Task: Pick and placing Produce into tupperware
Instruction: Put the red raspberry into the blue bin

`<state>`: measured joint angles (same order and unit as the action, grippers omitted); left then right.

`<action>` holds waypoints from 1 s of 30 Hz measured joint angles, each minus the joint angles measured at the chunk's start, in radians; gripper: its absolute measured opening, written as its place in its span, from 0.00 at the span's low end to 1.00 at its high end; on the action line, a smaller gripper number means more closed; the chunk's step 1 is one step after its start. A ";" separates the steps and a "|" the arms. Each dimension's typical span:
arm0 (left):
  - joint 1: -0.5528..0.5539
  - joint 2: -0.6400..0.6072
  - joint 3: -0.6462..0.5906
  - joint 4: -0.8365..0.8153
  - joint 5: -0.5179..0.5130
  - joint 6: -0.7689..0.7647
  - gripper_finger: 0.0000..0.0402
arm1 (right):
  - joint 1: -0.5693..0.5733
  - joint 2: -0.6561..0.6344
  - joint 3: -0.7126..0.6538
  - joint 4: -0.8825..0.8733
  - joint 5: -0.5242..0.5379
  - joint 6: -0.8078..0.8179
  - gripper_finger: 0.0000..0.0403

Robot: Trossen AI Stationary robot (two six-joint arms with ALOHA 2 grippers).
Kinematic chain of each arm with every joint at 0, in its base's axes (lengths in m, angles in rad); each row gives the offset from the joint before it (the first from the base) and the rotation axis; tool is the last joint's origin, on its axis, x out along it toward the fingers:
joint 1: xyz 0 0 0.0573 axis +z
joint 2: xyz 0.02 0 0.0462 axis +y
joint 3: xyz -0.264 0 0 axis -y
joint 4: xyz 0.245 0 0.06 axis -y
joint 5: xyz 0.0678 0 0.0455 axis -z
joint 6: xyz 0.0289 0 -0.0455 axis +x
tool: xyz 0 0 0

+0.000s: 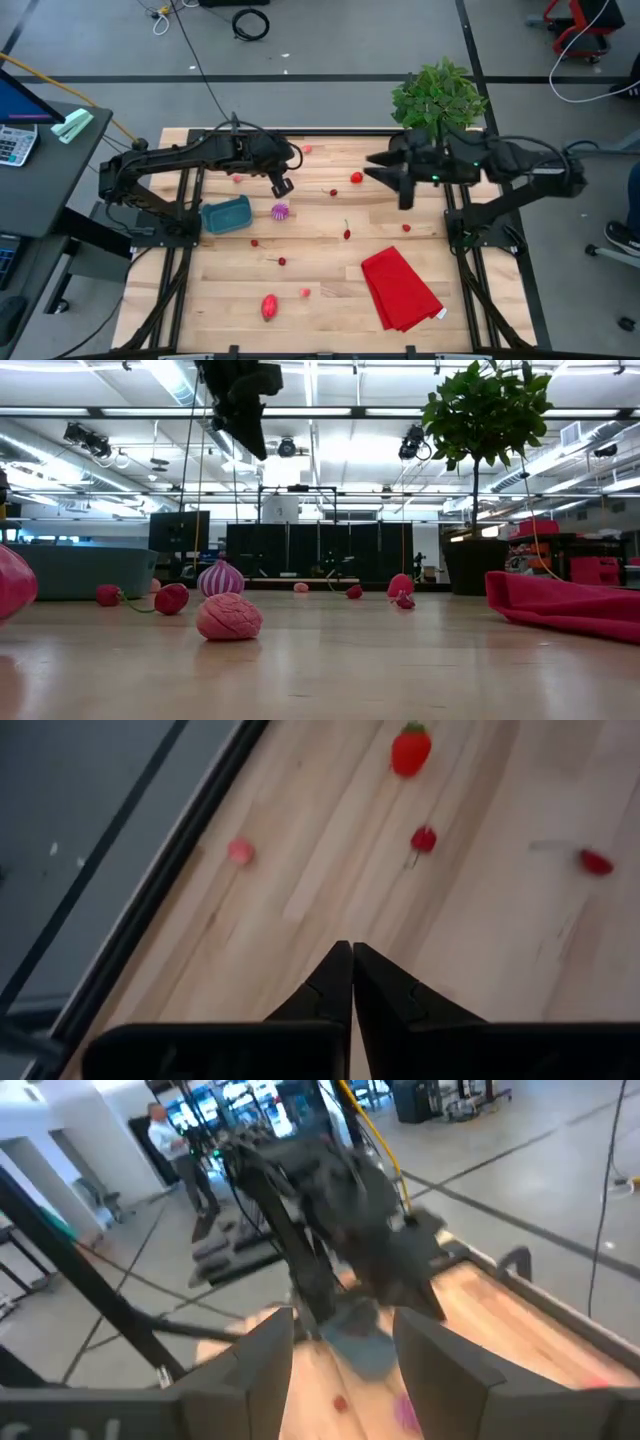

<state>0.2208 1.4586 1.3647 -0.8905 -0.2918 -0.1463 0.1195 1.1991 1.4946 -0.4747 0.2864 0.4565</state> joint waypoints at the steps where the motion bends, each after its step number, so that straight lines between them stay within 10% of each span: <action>1: 0.000 0.000 0.000 -0.021 0.000 -0.001 0.06 | -0.005 0.034 0.037 0.000 0.003 -0.038 0.45; 6: -0.007 0.000 0.000 -0.139 0.000 -0.056 0.05 | -0.022 0.166 0.159 -0.225 0.014 -0.163 0.45; 15: -0.007 0.000 0.000 -0.225 0.000 -0.105 0.03 | 0.006 0.237 0.137 -0.833 -0.062 0.197 0.45; 30: -0.006 0.000 0.000 -0.225 0.000 -0.104 0.02 | 0.105 0.237 -0.067 -0.803 -0.161 0.516 0.45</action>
<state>0.2144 1.4590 1.3647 -1.1155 -0.2916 -0.2500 0.2242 1.4357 1.4275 -1.2777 0.1250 0.9729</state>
